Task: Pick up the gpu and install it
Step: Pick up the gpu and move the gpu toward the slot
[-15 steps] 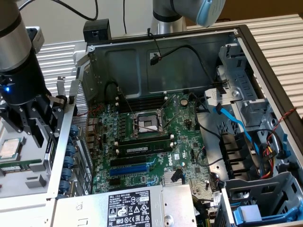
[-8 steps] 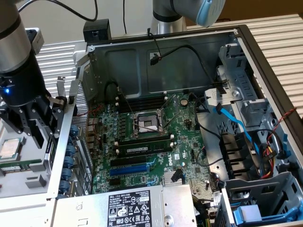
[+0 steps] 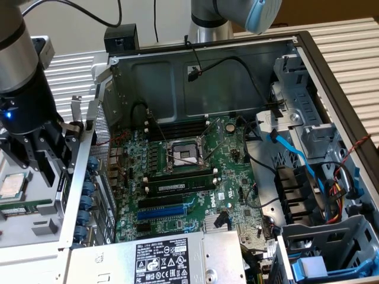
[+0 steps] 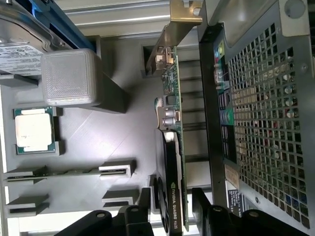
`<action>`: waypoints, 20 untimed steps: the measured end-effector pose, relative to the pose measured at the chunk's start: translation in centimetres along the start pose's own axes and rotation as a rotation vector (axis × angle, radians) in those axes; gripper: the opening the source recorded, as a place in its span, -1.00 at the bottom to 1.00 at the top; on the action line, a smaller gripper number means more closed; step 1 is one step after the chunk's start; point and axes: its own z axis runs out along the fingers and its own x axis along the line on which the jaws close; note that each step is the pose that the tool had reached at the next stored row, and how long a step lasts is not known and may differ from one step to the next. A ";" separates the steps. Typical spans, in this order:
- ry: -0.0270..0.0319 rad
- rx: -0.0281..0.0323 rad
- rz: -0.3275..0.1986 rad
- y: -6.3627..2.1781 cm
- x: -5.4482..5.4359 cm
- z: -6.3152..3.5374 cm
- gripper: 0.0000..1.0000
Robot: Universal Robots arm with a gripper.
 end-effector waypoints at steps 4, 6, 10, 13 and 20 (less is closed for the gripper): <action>-0.0171 -0.0024 0.003 0.09 0.2 0.36 -0.07; -0.0180 -0.0025 0.003 0.09 0.2 0.36 -0.07; -0.0194 -0.0029 0.001 0.03 0.3 0.41 -0.07; -0.0193 -0.0028 -0.001 -0.05 0.4 0.50 -0.07; -0.0218 -0.0031 -0.002 -0.09 0.6 0.75 -0.07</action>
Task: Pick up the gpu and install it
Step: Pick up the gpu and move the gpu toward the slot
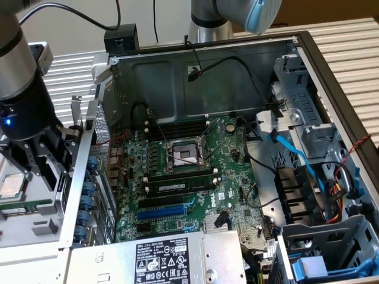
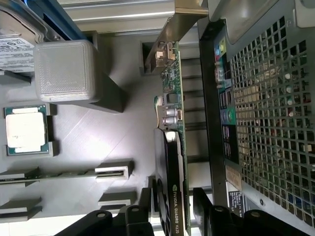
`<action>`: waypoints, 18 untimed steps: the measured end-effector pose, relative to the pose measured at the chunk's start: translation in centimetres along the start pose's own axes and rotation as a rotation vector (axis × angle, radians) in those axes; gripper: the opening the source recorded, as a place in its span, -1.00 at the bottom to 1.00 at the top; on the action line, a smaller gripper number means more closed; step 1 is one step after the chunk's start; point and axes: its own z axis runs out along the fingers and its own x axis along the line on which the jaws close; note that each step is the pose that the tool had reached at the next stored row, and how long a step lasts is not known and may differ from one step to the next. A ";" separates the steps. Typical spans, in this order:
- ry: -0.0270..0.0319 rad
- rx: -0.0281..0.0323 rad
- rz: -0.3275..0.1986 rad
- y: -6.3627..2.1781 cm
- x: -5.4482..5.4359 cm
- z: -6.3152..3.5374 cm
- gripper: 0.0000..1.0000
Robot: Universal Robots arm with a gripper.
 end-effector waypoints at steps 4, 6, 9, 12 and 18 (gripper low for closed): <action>-0.0009 0.0002 0.000 -0.01 0.1 0.25 -0.07; -0.0010 0.0002 0.000 -0.01 0.1 0.29 -0.07; -0.0027 0.0001 0.000 -0.01 0.1 0.36 -0.07; -0.0153 -0.0019 0.000 0.00 0.1 0.42 -0.07; -0.0266 -0.0137 0.006 0.00 0.1 0.46 -0.07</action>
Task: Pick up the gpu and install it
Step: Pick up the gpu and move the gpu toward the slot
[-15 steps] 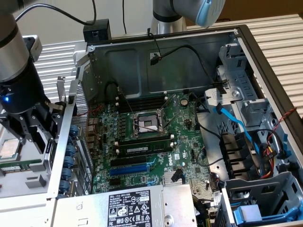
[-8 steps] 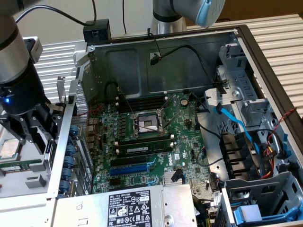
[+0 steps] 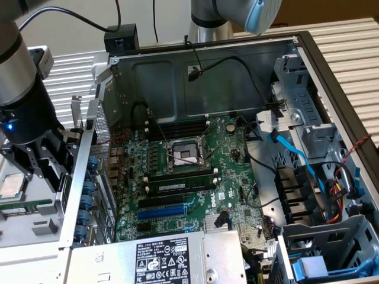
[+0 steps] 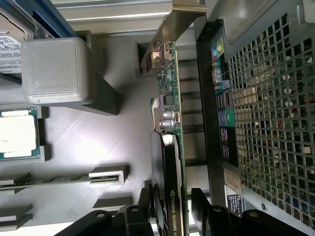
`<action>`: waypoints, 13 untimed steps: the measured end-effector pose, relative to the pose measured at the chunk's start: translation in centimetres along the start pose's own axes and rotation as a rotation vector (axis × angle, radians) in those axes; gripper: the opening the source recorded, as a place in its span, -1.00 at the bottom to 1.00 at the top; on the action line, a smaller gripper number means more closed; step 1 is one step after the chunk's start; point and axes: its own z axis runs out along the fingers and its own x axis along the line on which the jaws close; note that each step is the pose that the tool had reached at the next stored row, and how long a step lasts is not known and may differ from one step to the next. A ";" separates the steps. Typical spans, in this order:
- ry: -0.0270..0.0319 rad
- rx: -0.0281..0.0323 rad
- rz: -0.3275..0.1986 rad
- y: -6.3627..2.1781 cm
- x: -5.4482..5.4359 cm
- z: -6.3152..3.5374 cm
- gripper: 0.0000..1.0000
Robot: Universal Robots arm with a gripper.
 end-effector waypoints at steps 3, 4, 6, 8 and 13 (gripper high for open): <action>-0.0006 -0.0008 0.000 0.00 0.0 0.01 -0.07; -0.0006 -0.0009 0.000 -0.01 0.0 0.00 -0.07; -0.0011 -0.0011 0.000 -0.01 0.0 0.00 -0.11; -0.0012 -0.0015 0.000 -0.01 0.0 0.01 -0.36; -0.0012 -0.0015 0.000 -0.01 0.0 0.01 -0.42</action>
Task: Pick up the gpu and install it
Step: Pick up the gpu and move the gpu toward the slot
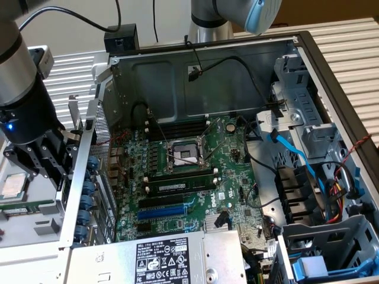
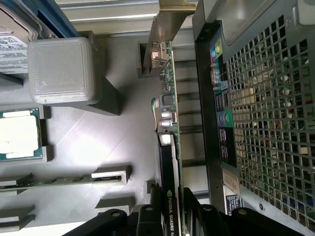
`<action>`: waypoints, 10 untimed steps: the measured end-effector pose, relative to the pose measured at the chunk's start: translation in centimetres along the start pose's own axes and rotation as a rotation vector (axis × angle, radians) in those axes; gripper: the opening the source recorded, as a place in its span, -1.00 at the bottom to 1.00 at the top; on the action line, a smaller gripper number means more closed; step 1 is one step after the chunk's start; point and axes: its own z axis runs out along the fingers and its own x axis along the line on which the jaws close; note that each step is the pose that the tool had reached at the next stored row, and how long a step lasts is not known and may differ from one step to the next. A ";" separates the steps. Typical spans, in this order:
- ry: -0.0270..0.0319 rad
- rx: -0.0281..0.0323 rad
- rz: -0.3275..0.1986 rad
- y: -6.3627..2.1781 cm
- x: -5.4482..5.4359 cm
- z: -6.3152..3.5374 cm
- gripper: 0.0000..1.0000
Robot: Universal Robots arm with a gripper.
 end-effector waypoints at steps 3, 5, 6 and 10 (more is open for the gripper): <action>-0.0008 -0.0009 0.000 0.00 0.0 0.00 -0.42; -0.0016 -0.0025 0.000 -0.01 0.0 0.01 -0.42; -0.0016 -0.0030 0.000 0.00 0.0 0.01 -0.42; -0.0017 -0.0034 0.000 0.00 0.0 0.01 -0.44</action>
